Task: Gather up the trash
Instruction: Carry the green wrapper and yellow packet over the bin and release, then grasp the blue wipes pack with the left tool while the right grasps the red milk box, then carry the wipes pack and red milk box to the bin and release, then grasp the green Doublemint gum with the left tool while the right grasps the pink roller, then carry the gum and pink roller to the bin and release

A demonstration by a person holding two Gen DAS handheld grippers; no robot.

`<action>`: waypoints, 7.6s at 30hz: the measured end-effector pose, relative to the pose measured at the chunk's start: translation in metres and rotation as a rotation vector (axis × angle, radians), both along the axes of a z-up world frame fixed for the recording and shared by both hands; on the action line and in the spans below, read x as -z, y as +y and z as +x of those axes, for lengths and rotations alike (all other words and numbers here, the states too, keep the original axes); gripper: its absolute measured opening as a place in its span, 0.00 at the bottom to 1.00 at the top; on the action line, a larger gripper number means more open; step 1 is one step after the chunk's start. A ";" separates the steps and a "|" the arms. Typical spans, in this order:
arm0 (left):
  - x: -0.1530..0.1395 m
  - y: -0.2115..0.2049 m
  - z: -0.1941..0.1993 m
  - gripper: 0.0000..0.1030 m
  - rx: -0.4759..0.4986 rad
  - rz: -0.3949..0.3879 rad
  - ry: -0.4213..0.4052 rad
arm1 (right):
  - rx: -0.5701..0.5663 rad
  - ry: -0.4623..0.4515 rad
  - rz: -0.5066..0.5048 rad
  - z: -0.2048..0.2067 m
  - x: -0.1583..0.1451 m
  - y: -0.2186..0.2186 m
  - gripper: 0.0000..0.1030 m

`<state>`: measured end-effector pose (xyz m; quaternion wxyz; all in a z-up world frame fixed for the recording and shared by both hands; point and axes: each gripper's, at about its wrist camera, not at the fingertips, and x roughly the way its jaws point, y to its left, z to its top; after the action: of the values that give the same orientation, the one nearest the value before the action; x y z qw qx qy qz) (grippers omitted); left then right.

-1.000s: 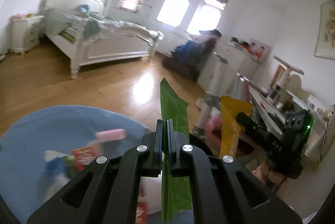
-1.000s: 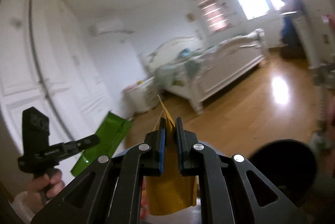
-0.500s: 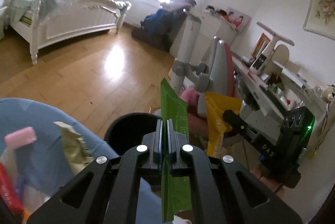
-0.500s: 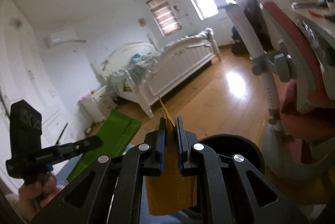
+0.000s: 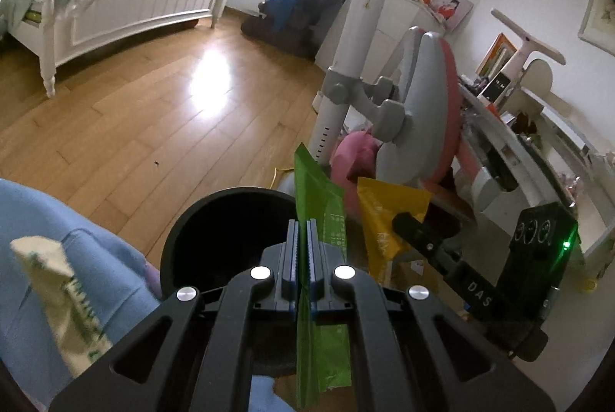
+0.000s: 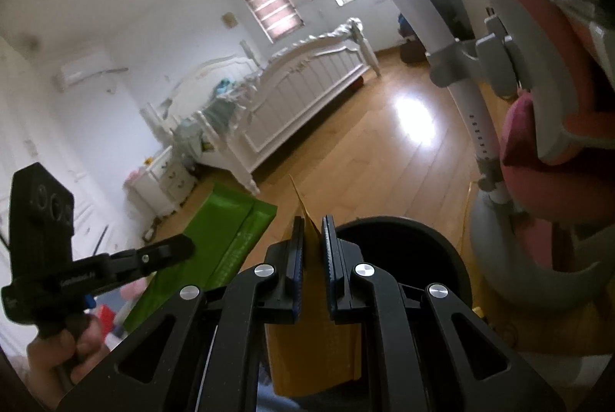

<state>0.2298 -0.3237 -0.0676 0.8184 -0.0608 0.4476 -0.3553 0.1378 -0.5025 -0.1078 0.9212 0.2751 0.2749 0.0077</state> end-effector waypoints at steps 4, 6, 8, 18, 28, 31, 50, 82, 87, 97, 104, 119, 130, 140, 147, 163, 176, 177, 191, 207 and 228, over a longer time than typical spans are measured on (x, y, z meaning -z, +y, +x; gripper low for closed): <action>0.008 -0.010 0.015 0.10 -0.014 0.035 0.007 | 0.010 0.030 0.007 0.015 0.012 -0.008 0.13; 0.010 -0.014 0.019 0.22 -0.014 0.058 0.019 | 0.016 0.056 0.003 0.022 0.017 -0.010 0.23; 0.010 -0.014 0.020 0.61 -0.025 0.070 0.031 | 0.010 0.076 -0.005 0.027 0.020 -0.010 0.24; -0.055 0.048 -0.033 0.87 -0.077 0.002 -0.038 | -0.045 0.046 0.010 0.009 -0.004 0.029 0.83; -0.088 0.241 -0.088 0.90 -0.413 0.016 -0.086 | -0.298 -0.016 -0.048 0.010 -0.063 0.144 0.96; -0.073 0.303 -0.092 0.90 -0.546 0.074 -0.048 | -0.436 0.018 -0.071 0.020 -0.075 0.200 0.96; 0.001 0.390 -0.082 0.89 -0.621 -0.029 0.196 | -0.788 0.352 -0.260 0.073 -0.029 0.433 0.50; -0.105 0.329 -0.084 0.47 -0.585 -0.006 -0.173 | -0.675 -0.097 0.101 -0.026 -0.101 0.233 0.50; -0.068 0.320 -0.095 0.47 -0.552 -0.055 -0.064 | -0.842 0.068 -0.031 -0.032 -0.069 0.302 0.50; -0.112 0.333 -0.113 0.48 -0.534 -0.129 -0.178 | -0.853 0.164 -0.140 -0.042 -0.043 0.330 0.50; -0.119 0.294 -0.105 0.47 -0.439 -0.089 -0.209 | -0.590 -0.047 -0.054 -0.037 -0.090 0.254 0.50; -0.059 0.104 -0.036 0.47 -0.104 -0.095 -0.084 | -0.119 0.011 -0.105 0.000 -0.059 0.073 0.50; -0.005 0.040 0.003 0.47 -0.026 -0.042 0.033 | -0.086 0.139 -0.046 0.031 0.019 0.036 0.50; 0.012 0.013 0.017 0.48 0.001 -0.015 0.063 | -0.064 0.193 0.003 0.049 0.046 0.004 0.54; 0.002 0.015 0.013 0.82 0.004 -0.031 0.048 | -0.017 0.176 0.007 0.044 0.042 -0.006 0.81; -0.081 0.192 -0.067 0.82 -0.248 -0.048 -0.060 | -0.253 0.108 -0.031 0.016 -0.029 0.106 0.81; 0.012 0.337 -0.049 0.81 -0.538 0.146 0.176 | -0.671 0.168 -0.329 0.071 -0.080 0.311 0.81; 0.017 0.336 -0.048 0.81 -0.531 0.145 0.183 | -0.690 0.194 -0.353 0.080 -0.076 0.328 0.81; 0.034 0.364 -0.058 0.34 -0.515 0.216 0.056 | -0.682 0.421 -0.511 0.148 -0.003 0.415 0.71; -0.017 0.368 -0.075 0.06 -0.526 0.179 -0.066 | -0.656 0.037 -0.081 0.074 -0.094 0.328 0.68; -0.049 0.333 -0.086 0.29 -0.493 0.191 -0.109 | -0.564 0.007 0.014 -0.012 -0.079 0.253 0.68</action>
<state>0.1441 0.0088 -0.0187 0.9051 -0.0713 0.4061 -0.1040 0.1257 -0.2495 -0.0287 0.8799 0.1940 0.3437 0.2645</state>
